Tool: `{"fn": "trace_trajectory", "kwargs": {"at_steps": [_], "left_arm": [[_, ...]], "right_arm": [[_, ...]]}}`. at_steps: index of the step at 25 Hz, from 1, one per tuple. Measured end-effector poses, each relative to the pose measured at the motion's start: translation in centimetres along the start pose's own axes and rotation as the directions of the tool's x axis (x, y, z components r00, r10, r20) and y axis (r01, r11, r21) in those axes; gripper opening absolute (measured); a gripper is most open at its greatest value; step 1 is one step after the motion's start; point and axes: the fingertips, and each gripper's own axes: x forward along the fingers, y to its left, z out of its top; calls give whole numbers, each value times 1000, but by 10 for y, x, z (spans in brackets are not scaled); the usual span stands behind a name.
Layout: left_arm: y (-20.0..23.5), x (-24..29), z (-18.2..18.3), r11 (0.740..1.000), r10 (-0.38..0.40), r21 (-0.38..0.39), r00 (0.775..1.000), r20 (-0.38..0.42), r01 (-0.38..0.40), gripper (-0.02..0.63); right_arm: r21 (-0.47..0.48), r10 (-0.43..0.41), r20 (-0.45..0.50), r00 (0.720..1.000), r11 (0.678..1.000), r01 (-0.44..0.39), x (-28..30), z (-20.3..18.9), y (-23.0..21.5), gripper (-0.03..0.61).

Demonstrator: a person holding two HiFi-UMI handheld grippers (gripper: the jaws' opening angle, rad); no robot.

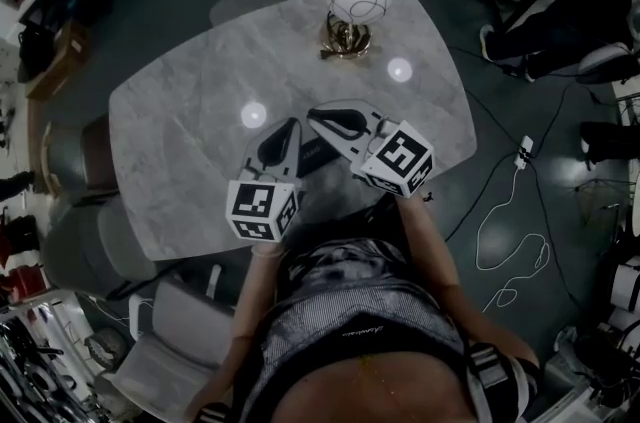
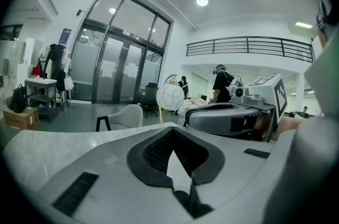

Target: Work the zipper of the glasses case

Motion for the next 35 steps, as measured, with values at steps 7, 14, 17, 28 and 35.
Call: {"fn": "trace_trajectory", "kwargs": {"at_steps": [7,14,17,28,35], "left_arm": [[-8,1,16,1000,-10,5,999,39,10,6],[-12,3,21,1000,-7,8,999,50,7,6],[-12,3,24,1000,-6,6,998,55,5,6],[-12,3,25,1000,1,-4,998,65,-1,6],[-11,2,26,1000,3,-5,998,68,-3,6]], "right_arm": [[-16,-13,25,1000,1000,14,-7,13,0,72],[-17,-15,27,1000,1000,15,-11,14,-3,72],[-16,-14,28,1000,1000,14,-11,15,-3,72],[-11,-5,27,1000,1000,5,-11,15,-2,69],[-14,-5,23,1000,1000,5,-10,14,-1,69]]}}
